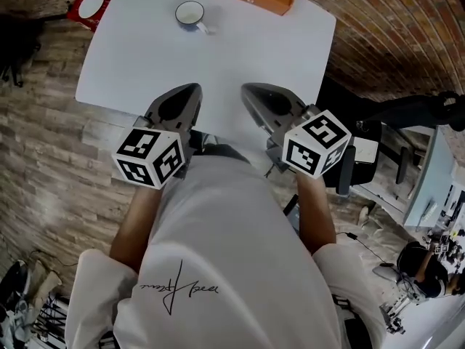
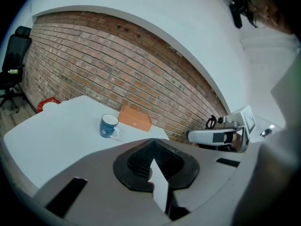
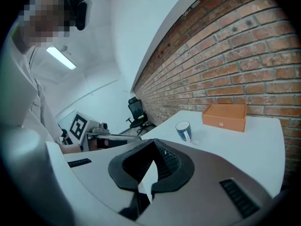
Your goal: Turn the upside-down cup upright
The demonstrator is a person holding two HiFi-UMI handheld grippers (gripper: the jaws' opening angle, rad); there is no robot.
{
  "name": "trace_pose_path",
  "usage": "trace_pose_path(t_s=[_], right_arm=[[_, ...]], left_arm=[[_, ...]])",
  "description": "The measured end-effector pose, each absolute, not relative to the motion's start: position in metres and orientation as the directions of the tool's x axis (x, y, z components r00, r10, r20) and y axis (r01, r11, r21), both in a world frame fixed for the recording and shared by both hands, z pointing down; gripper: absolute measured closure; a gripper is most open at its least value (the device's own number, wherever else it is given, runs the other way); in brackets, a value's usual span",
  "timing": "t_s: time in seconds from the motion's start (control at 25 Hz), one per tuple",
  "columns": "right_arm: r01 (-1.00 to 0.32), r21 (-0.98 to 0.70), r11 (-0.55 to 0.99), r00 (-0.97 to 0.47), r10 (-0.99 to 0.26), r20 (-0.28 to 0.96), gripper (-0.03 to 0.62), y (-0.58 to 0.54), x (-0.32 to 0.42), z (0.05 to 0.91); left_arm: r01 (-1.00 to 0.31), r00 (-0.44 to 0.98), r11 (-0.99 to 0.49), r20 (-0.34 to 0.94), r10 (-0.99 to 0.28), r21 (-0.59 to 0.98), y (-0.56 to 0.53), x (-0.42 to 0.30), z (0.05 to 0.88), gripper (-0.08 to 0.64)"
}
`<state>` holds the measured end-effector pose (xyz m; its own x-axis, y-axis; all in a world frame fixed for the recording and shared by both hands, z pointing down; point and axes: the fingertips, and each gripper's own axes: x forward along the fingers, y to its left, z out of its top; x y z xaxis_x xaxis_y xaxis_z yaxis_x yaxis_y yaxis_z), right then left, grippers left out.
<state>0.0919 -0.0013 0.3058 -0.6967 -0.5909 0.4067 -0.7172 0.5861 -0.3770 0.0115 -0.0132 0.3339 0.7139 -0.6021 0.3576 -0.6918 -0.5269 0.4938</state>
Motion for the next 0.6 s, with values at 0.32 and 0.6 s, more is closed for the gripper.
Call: trace_pose_path(t_s=[0.32,0.6], right_arm=[[-0.723,-0.351,0.595,-0.691,-0.611,0.387,0.572,0.025,0.089,0.301],[-0.722,-0.35,0.598,-0.692,-0.619,0.37,0.572,0.046,0.095,0.291]], left_arm=[[-0.691,0.711,-0.531,0.331,-0.62,0.49,0.008,0.01,0.321,0.552],[-0.679,0.722,-0.545,0.315,-0.615,0.493,0.032,0.021,0.309,0.552]])
